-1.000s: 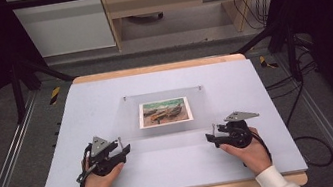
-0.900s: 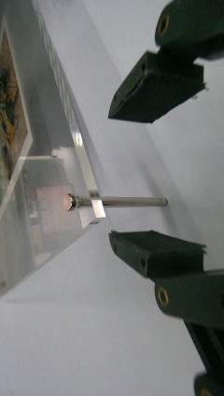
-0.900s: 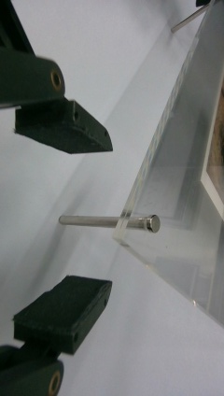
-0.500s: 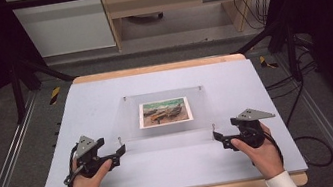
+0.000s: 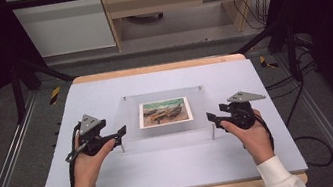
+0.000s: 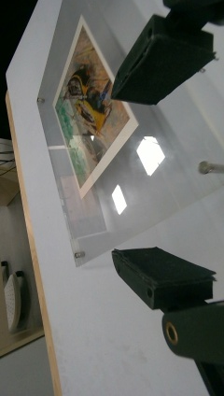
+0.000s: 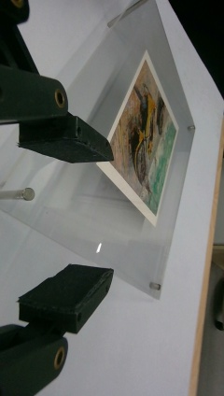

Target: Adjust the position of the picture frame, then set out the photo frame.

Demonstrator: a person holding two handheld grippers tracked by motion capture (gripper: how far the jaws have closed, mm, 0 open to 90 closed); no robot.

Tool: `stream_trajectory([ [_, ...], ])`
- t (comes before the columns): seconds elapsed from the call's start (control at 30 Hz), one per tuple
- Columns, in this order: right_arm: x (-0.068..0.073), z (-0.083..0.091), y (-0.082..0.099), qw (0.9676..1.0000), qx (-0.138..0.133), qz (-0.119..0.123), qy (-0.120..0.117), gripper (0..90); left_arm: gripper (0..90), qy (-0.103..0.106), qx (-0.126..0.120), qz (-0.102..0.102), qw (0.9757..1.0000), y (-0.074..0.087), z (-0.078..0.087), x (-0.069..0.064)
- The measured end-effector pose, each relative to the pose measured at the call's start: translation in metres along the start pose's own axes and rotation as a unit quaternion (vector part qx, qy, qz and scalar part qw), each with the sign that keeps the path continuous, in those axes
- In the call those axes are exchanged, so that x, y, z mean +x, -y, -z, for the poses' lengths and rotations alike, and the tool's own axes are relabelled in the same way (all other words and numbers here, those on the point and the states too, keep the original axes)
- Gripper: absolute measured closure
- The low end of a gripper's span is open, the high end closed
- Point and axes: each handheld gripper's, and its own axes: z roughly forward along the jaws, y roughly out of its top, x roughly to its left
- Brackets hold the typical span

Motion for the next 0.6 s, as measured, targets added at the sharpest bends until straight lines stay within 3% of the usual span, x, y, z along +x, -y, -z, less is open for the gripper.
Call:
stream_trajectory([
  [0.1,-0.002,-0.013,0.004,0.9997,0.020,-0.012,-0.003,36.5,20.2,0.011,0.009,0.018,0.9997,0.004,-0.011,0.003],
  [0.37,-0.009,-0.021,0.015,0.9986,0.038,-0.032,-0.017,33.6,15.9,0.010,0.023,0.029,0.9993,0.017,-0.016,0.004],
  [0.5,-0.007,-0.024,0.016,0.9976,0.048,-0.042,-0.024,32.5,15.8,0.019,0.034,0.055,0.9977,0.023,-0.020,0.008],
  [0.53,-0.008,-0.026,0.017,0.9973,0.049,-0.046,-0.030,32.3,15.5,0.030,0.039,0.070,0.9963,0.024,-0.021,0.009],
  [0.6,-0.008,-0.026,0.017,0.9967,0.051,-0.054,-0.034,32.3,15.5,0.034,0.042,0.072,0.9959,0.025,-0.022,0.010],
])
